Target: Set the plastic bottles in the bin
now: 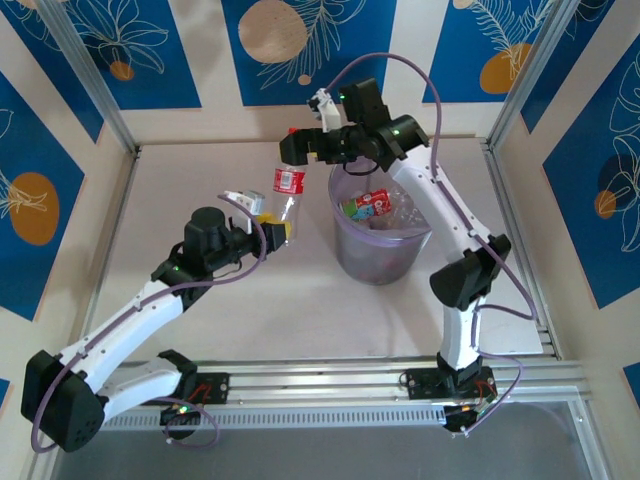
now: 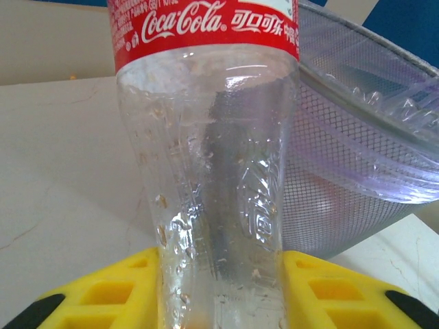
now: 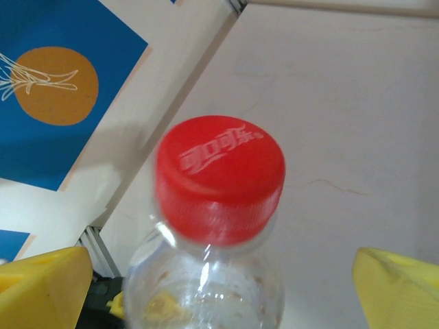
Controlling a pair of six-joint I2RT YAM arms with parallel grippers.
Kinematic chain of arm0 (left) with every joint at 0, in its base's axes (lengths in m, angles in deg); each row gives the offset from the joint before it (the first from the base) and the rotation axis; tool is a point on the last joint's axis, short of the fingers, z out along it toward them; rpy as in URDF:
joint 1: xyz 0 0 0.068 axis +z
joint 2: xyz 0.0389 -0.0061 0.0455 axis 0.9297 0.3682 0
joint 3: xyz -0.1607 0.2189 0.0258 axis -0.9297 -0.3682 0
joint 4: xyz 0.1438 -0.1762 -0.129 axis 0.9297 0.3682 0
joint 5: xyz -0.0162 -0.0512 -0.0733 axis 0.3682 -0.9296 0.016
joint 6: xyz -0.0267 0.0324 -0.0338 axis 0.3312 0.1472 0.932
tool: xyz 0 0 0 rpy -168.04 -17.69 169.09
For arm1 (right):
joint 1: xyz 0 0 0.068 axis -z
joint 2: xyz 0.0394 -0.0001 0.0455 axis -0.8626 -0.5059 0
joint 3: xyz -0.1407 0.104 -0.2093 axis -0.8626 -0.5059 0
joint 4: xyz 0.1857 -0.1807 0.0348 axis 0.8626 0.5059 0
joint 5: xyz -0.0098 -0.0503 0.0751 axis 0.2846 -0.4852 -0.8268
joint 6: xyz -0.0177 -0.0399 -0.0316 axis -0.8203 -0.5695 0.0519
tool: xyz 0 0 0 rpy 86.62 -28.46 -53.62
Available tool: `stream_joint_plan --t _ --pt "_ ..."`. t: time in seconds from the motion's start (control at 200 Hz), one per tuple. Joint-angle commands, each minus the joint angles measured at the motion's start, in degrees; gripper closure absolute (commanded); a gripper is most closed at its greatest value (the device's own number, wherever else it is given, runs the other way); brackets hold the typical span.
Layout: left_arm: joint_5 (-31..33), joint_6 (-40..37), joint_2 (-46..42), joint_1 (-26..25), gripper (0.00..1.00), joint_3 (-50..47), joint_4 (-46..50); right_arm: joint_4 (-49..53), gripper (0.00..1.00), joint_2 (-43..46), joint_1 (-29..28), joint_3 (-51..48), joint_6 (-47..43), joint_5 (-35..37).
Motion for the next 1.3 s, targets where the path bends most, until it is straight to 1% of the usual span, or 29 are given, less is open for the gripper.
stream_joint_plan --t 0.0,0.125,0.23,0.295,0.375,0.475,0.525,0.575,0.68,0.735,0.845,1.095,1.226,1.296 --pt "-0.5 -0.14 -1.63 -0.1 0.65 -0.71 -2.97 3.3 0.05 -1.87 -1.2 2.85 -0.86 -2.77" --pt "0.61 -0.37 -1.84 -0.02 0.66 -0.71 -2.13 3.72 0.17 -3.01 -2.09 3.22 -0.98 -3.51" --pt "1.3 -0.49 -1.94 -0.11 0.65 -0.88 -1.66 3.68 0.36 -3.22 -2.44 3.21 -1.02 -3.64" --pt "1.78 -0.62 -2.01 -0.04 0.65 -0.96 -1.43 3.65 0.45 -3.23 -2.45 3.19 -1.08 -3.68" --pt "2.45 -0.8 -2.3 -0.08 0.66 -1.06 -0.97 3.54 0.5 -3.25 -2.45 3.2 -0.88 -3.82" --pt "3.43 -0.96 -2.41 -0.02 0.65 -1.06 -0.29 3.21 0.52 -3.27 -2.53 3.16 -0.74 -4.15" --pt "3.55 -0.92 -2.45 -0.03 0.61 -1.13 -0.12 3.12 0.53 -3.35 -2.51 3.16 -0.63 -4.3" --pt "3.41 -0.79 -2.25 -0.02 0.48 -1.15 0.07 3.04 0.54 -3.31 -2.53 2.99 -0.64 -4.4" --pt "2.95 -0.47 -2.12 -0.06 0.14 -1.47 0.12 2.48 0.56 -3.32 -2.45 2.64 -0.56 -4.3" --pt "2.94 -0.25 -2.05 -0.07 0.0 -1.97 -0.08 2.26 0.57 -3.33 -2.4 2.63 -0.41 -4.11" --pt "3.03 -0.02 -2.18 -0.04 0.0 -3.02 -0.45 2.24 0.58 -3.45 -1.95 4.59 -0.64 -3.78" --pt "2.95 -0.48 -2.51 0.05 0.0 -3.37 -0.21 4.35 0.61 -3.95 0.35 14.84 -1.66 -1.45" --pt "0.5 0.36 -2.02 -0.11 0.0 -1.88 0.21 2.93 0.61 -2.5 2.38 16.71 -1.6 -1.21" --pt "-0.67 2.8 -1.27 -0.11 0.0 -1.76 -1.97 2.08 0.61 -1.58 3.83 17.58 -1.25 -1.18"
